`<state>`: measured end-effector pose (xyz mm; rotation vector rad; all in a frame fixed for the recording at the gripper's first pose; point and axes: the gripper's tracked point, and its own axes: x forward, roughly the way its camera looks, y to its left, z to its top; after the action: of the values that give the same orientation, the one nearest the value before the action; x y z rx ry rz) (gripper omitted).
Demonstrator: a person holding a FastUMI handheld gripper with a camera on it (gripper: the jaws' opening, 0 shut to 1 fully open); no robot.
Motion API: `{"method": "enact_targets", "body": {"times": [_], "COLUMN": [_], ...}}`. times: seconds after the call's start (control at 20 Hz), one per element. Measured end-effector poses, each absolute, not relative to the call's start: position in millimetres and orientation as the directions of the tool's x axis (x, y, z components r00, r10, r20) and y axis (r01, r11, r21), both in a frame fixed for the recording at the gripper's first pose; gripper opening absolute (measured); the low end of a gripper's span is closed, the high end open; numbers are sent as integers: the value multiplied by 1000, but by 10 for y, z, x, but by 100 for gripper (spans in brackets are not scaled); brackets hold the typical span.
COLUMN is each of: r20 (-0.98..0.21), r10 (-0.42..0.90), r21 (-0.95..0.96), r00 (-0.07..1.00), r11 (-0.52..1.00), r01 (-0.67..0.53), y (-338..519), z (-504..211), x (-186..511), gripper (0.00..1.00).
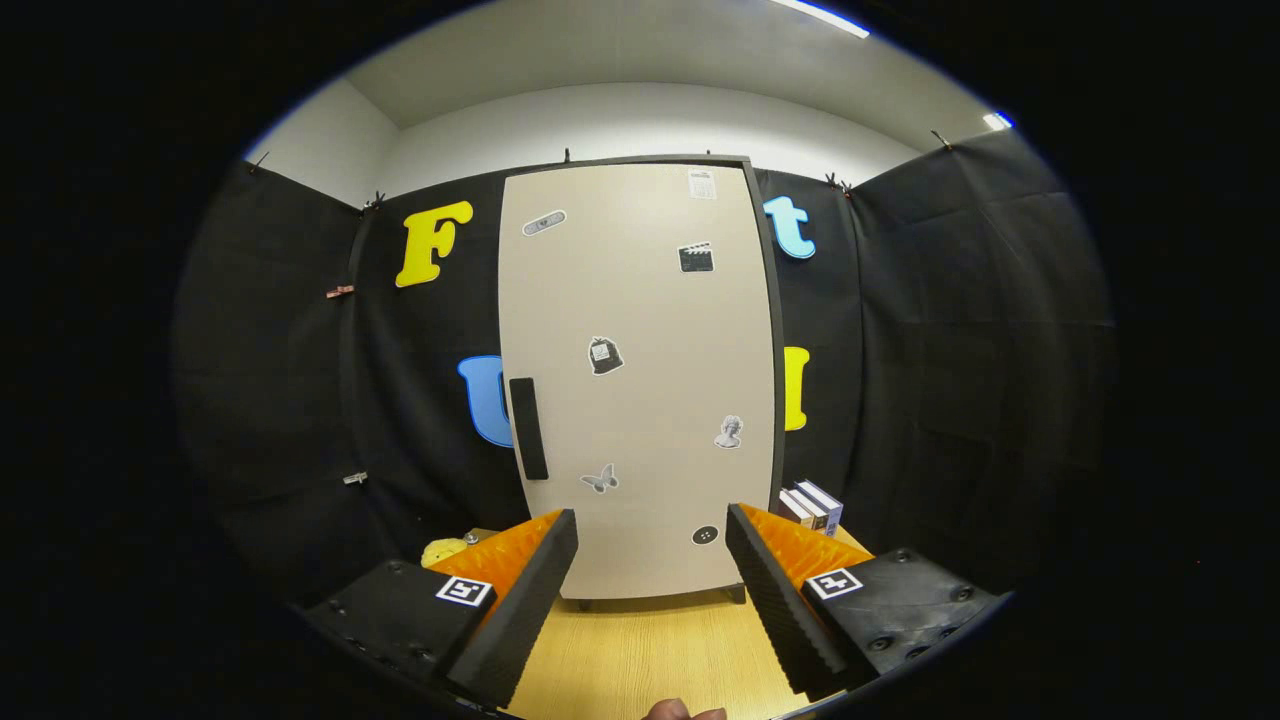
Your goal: Open the shoe cabinet door, grab the shoes and put them into the shoe cabinet, then close the shoe cabinet door.
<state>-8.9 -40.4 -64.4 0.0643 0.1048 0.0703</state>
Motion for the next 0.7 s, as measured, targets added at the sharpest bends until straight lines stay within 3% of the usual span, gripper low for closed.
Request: {"method": "enact_targets", "body": {"times": [0.7], "r20": [-97], "r10": [82], "r21": [69], "r00": [992], "r11": [995], "r01": [-75], "y": [-432], "z": [-606], "x": [-45], "gripper": [98]}}
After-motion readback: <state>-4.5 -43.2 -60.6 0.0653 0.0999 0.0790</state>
